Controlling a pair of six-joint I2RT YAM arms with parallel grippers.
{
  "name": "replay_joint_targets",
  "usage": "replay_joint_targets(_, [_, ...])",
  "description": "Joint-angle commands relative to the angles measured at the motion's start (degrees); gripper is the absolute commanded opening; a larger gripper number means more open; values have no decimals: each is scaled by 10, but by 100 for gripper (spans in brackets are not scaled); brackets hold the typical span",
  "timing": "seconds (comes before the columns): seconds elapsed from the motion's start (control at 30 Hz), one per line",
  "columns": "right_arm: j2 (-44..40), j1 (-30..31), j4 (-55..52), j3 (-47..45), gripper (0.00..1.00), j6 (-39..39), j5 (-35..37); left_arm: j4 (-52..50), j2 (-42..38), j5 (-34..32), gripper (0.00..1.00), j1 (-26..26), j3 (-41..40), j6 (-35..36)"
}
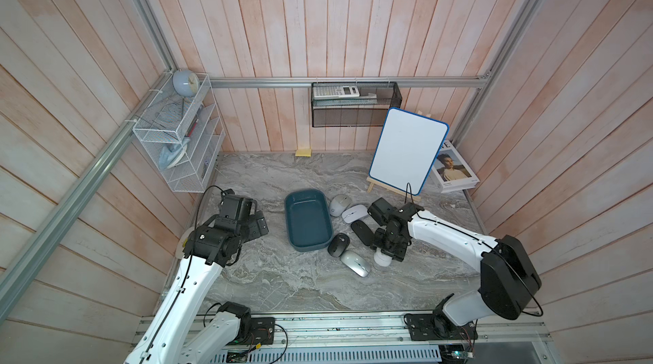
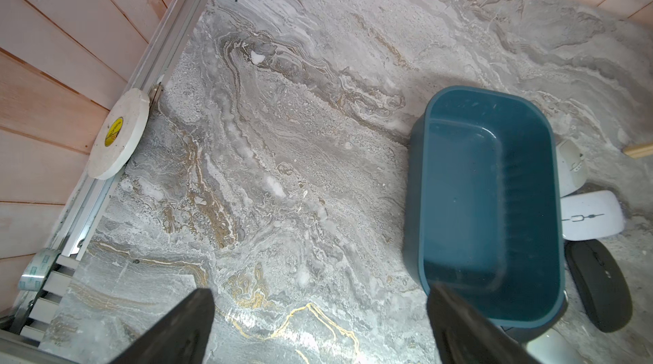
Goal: Put the mouse in the storage box
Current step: Pick up the mouse from the center of the board, then place the mouse in the storage box.
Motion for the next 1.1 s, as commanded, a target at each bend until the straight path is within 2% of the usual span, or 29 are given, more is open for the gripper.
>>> replay_joint_targets(0.0, [-12, 5, -67, 43, 45, -52, 25, 25, 0, 34, 100, 2, -25, -21])
replay_joint_targets(0.13, [-4, 14, -54, 96, 45, -97, 27, 44, 2, 80, 100, 2, -44, -49])
replay_joint_targets(0.33, [64, 63, -57, 243, 45, -168, 53, 74, 19, 153, 100, 2, -75, -88])
replay_joint_targets(0.43, [123, 86, -64, 324, 45, -197, 42, 99, 22, 191, 100, 2, -100, -107])
replay_joint_targets(0.67, [286, 130, -105, 503, 45, -227, 22, 136, 11, 226, 99, 2, -145, -135])
replay_joint_targets(0.77, [359, 142, -139, 591, 44, -239, 20, 169, -6, 266, 98, 2, -182, -160])
replay_joint_targets(1.07, [520, 147, -197, 789, 46, -241, 13, 214, -64, 306, 98, 2, -261, -211])
